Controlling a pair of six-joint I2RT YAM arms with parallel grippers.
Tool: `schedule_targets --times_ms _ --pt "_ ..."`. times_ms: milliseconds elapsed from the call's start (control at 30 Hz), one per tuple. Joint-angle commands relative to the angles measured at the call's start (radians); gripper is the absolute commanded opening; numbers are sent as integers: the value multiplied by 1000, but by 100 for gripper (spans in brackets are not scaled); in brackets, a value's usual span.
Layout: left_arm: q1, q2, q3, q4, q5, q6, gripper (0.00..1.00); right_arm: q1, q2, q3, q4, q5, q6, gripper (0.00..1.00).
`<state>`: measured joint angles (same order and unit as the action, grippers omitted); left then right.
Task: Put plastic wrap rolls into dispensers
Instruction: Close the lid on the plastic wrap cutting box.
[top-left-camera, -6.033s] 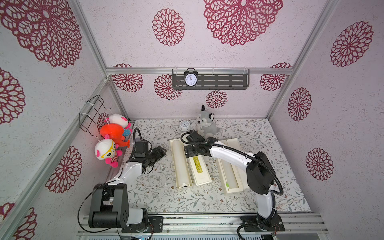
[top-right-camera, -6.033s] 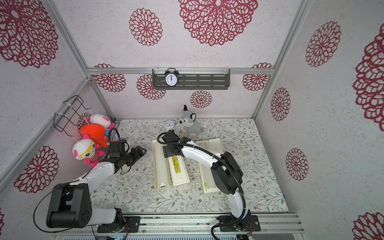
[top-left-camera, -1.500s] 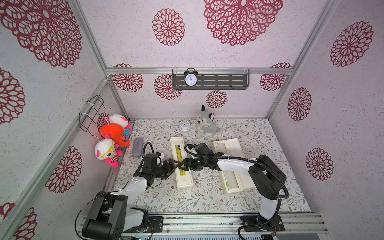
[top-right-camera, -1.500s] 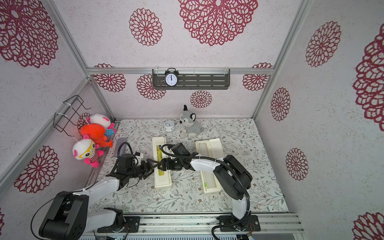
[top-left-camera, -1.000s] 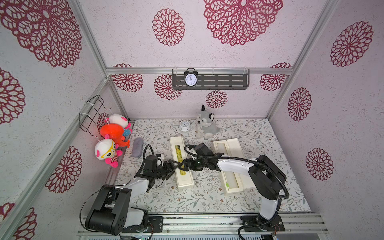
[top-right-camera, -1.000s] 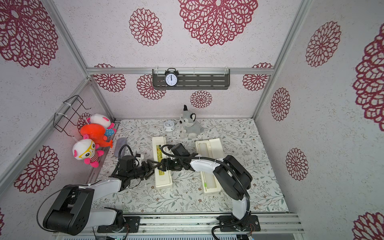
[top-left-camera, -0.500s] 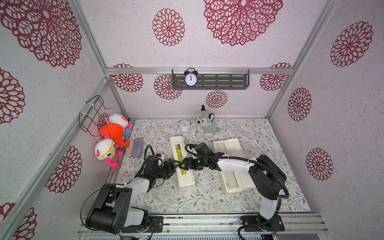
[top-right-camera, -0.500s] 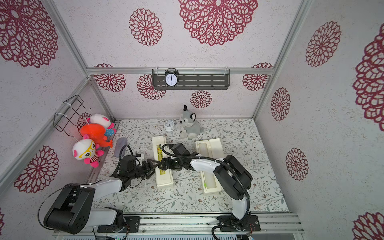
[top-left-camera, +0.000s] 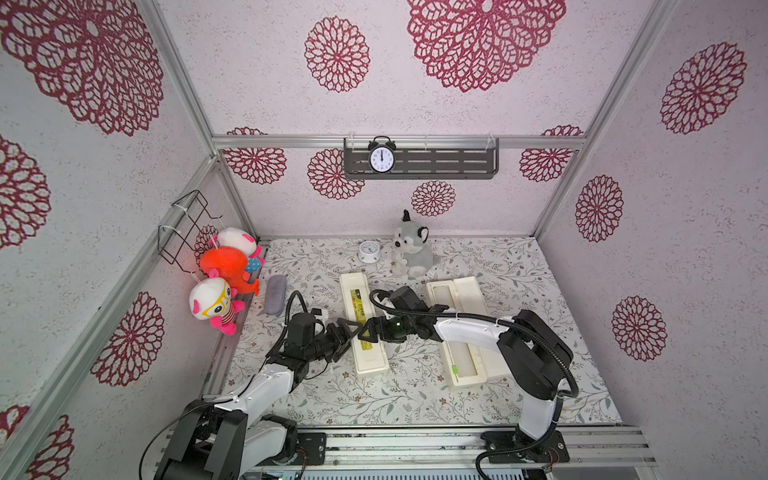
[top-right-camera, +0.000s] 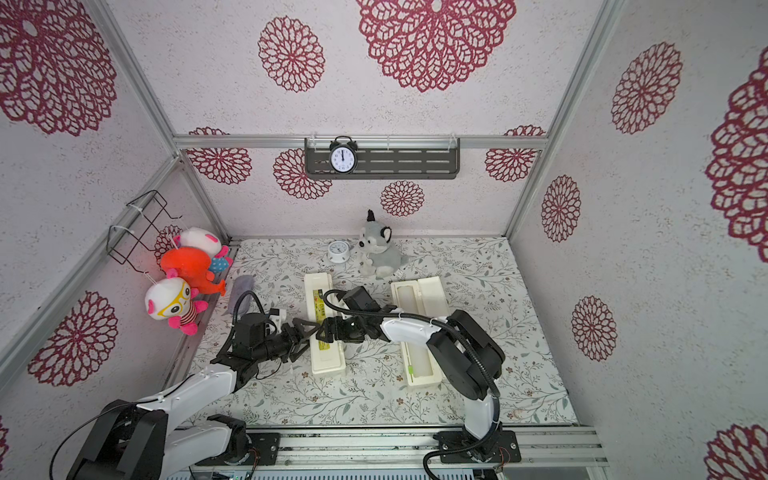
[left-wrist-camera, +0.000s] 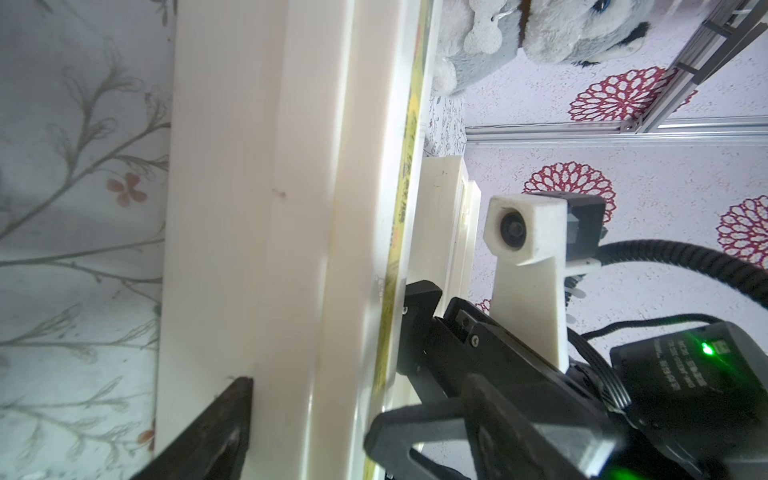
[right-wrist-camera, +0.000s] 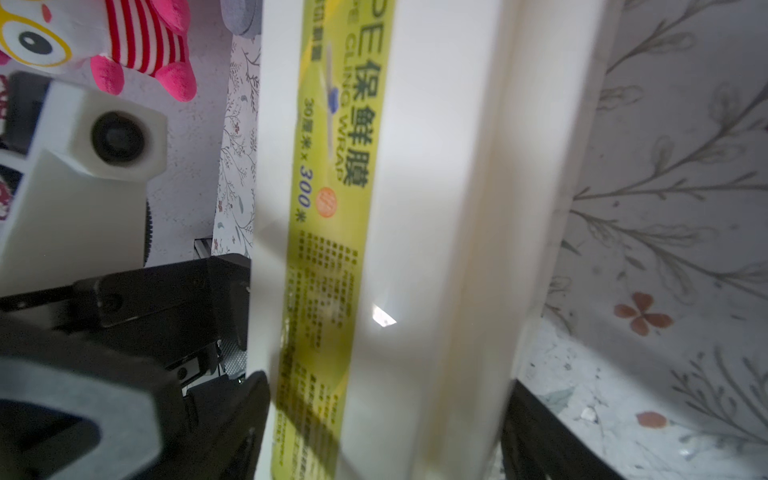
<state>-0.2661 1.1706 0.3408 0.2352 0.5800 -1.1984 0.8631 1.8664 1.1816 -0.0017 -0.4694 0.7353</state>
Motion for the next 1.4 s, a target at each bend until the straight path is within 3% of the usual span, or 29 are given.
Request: schedule_targets --times_ms 0,167,367,533,767,1367 --pt "-90 23 -47 -68 177 19 80 33 20 49 113 -53 24 84" --pt "-94 61 -56 -54 177 25 72 34 18 42 117 -45 30 84" --pt "-123 26 -81 -53 179 11 75 32 19 48 111 -41 30 84" --pt "-127 -12 -85 -160 87 42 76 30 20 49 113 -40 30 84" --pt "-127 68 -104 -103 54 24 64 30 -1 25 123 -40 26 84" --pt "-122 219 -121 15 49 11 58 29 -71 -134 275 -145 95 82"
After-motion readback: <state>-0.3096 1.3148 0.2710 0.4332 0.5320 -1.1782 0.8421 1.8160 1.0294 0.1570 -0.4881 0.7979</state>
